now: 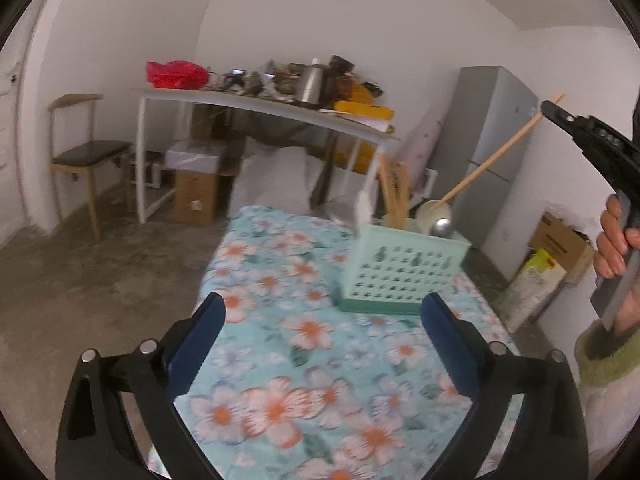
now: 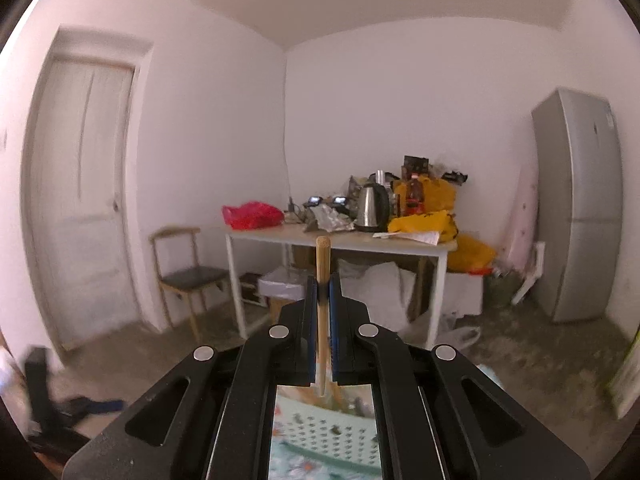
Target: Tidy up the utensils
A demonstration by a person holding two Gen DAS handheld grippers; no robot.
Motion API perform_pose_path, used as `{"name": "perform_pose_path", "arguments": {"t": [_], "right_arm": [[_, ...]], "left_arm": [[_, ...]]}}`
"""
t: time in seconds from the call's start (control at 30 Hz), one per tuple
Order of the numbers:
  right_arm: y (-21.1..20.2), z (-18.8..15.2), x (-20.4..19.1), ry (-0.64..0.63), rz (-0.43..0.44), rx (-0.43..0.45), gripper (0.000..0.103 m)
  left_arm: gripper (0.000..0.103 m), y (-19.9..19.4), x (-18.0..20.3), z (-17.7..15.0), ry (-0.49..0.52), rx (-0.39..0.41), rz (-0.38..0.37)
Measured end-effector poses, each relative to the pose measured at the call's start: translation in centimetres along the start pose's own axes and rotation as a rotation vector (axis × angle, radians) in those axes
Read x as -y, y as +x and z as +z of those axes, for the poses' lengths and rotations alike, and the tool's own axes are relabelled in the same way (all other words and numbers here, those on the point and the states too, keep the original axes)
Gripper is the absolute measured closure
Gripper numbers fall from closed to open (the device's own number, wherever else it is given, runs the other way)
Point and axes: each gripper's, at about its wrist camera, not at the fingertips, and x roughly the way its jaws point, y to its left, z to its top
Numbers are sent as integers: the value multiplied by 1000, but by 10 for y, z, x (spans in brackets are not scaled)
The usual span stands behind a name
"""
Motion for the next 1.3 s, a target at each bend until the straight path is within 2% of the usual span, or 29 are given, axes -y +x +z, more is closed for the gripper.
{"name": "perform_pose_path", "arguments": {"t": [0.23, 0.4, 0.53, 0.7, 1.0, 1.13, 1.23, 1.3], "right_arm": [[29, -26, -17, -111, -84, -60, 99], [38, -45, -22, -153, -74, -92, 99], [47, -59, -21, -147, -70, -152, 99], [24, -63, -10, -57, -40, -149, 80], [-33, -70, 1, 91, -25, -104, 67], [-51, -87, 3, 157, -55, -150, 58], [-53, -103, -2, 180, -107, -222, 47], [-51, -111, -6, 177, -151, -264, 35]], "left_arm": [[6, -3, -16, -6, -30, 0, 32], [6, -2, -15, -6, -28, 2, 36], [6, 3, -10, -7, -13, -5, 36], [6, 7, 0, -7, 21, -7, 37], [6, 13, 20, -3, 42, -18, 15], [6, 14, 30, -3, 53, -14, 16], [6, 16, 37, -4, 57, -18, 32], [6, 17, 41, -5, 56, -28, 43]]}}
